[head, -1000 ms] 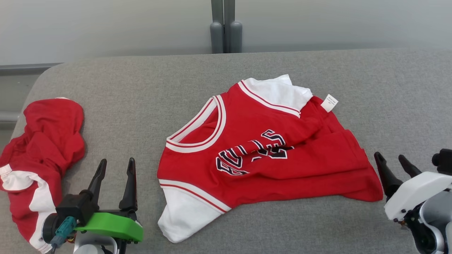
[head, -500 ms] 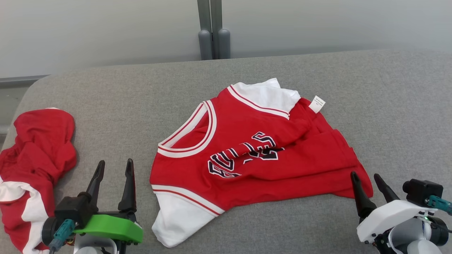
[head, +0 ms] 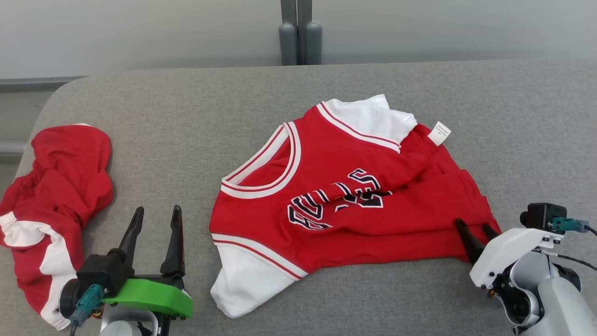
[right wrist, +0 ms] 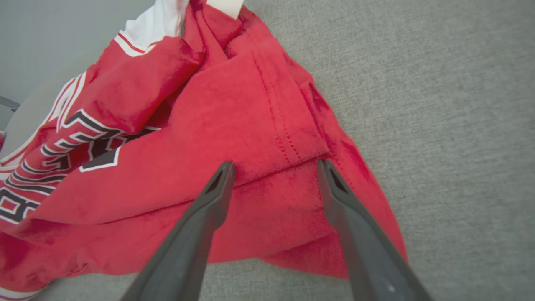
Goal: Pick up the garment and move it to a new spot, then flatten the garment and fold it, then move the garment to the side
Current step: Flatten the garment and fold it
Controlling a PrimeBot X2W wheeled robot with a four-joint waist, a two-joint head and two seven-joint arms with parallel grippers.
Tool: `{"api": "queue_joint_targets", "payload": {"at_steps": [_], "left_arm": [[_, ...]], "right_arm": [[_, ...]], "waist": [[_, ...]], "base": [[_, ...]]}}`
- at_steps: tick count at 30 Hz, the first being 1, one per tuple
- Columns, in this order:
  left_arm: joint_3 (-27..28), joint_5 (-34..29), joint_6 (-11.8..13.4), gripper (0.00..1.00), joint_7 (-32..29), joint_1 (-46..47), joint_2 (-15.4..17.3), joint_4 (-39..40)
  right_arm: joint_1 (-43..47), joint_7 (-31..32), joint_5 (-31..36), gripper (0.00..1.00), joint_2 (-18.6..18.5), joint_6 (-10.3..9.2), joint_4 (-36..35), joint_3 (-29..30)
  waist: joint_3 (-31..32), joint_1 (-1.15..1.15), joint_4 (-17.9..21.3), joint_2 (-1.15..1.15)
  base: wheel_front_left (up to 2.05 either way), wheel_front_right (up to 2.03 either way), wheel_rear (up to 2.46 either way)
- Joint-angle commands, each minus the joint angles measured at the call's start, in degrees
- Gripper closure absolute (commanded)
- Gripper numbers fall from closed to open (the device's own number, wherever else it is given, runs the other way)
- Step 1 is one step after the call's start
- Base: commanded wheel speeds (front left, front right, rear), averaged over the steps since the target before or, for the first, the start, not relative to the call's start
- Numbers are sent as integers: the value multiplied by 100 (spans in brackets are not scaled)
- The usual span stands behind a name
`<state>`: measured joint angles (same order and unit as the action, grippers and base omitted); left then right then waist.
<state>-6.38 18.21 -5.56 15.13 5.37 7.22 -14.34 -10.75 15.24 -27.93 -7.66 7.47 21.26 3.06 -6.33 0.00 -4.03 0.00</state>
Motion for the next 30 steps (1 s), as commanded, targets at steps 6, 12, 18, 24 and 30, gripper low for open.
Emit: {"api": "queue_joint_targets", "payload": {"at_steps": [6, 12, 18, 24, 30], "left_arm": [[-1, 20, -37, 0, 2, 132, 3, -21], [-8, 2, -40, 0, 2, 154, -15, -44], [-1, -12, -49, 0, 2, 195, -19, -36], [-53, -20, -70, 0, 2, 306, -26, -70], [-64, 11, -92, 0, 2, 421, -10, -156]], "right_arm": [[-337, 72, -241, 0, -41, 5, 204, 136], [-510, -27, -403, 100, -78, 5, 100, 39], [-755, -121, -508, 71, -85, 5, -4, 13], [-1225, -140, -598, 25, -79, 5, 302, 58], [-1746, -368, -609, 0, -113, 5, 842, 103]], "waist": [[-192, 0, -261, 0], [-235, 0, -339, 0], [-319, 0, -349, 0], [-495, 0, -370, 0], [-627, 0, -403, 0]], "base": [[0, 0, 0], [0, 0, 0], [0, 0, 0], [0, 0, 0], [0, 0, 0]]}}
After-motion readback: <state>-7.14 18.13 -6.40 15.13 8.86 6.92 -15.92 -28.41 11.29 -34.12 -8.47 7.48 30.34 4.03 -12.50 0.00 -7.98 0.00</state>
